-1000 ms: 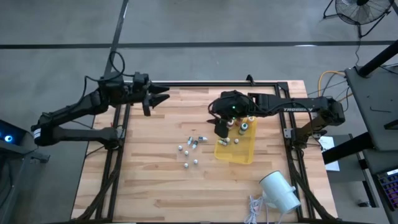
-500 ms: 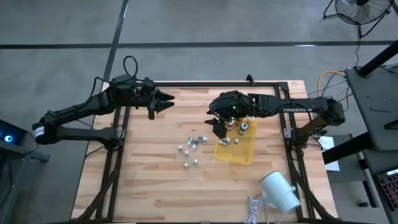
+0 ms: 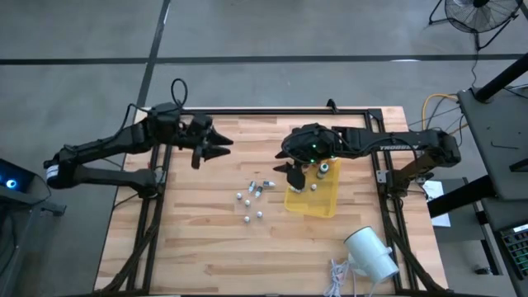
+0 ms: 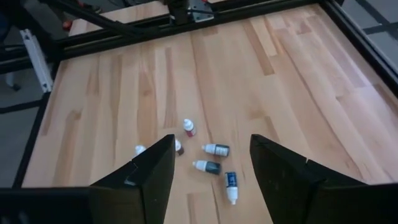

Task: Pick & Place food coloring
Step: Put the small pink food coloring bottle into the yellow bin

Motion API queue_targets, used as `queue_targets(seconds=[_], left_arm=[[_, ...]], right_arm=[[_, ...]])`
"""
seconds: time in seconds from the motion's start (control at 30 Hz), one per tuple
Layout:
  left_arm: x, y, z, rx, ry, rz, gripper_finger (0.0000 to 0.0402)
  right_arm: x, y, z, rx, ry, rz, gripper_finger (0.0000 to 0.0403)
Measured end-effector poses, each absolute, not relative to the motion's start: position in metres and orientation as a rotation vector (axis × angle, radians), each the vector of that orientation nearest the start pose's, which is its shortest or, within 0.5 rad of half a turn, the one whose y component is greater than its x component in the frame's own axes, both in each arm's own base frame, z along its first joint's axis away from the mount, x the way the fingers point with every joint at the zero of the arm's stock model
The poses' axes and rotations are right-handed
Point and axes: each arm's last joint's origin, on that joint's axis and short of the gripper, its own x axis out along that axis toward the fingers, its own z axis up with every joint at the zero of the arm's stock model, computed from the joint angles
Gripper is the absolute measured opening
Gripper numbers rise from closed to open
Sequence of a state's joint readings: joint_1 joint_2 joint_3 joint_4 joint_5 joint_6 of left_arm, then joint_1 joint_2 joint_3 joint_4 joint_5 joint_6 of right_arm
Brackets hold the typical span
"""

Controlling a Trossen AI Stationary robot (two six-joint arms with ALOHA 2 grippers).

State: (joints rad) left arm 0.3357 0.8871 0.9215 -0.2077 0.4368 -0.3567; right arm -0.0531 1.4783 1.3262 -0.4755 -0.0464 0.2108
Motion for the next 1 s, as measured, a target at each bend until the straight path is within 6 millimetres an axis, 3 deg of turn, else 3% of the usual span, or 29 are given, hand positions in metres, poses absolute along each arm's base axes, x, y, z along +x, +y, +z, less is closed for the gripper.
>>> queue_targets(seconds=[0.3,0.63,1.0], left_arm=[[0.185,0.036,0.356,-0.39,0.236,-0.119,0.0168],[0.187,0.017,0.341,-0.34,0.38,-0.046,0.0167],[0.209,-0.006,0.32,-0.269,0.535,-0.067,0.0167]], right_arm=[[0.312,-0.014,0.33,0.242,0.719,-0.066,0.0201],[0.305,-0.014,0.335,0.201,0.719,-0.059,0.0201],[0.304,-0.014,0.335,0.169,0.731,-0.051,0.0201]])
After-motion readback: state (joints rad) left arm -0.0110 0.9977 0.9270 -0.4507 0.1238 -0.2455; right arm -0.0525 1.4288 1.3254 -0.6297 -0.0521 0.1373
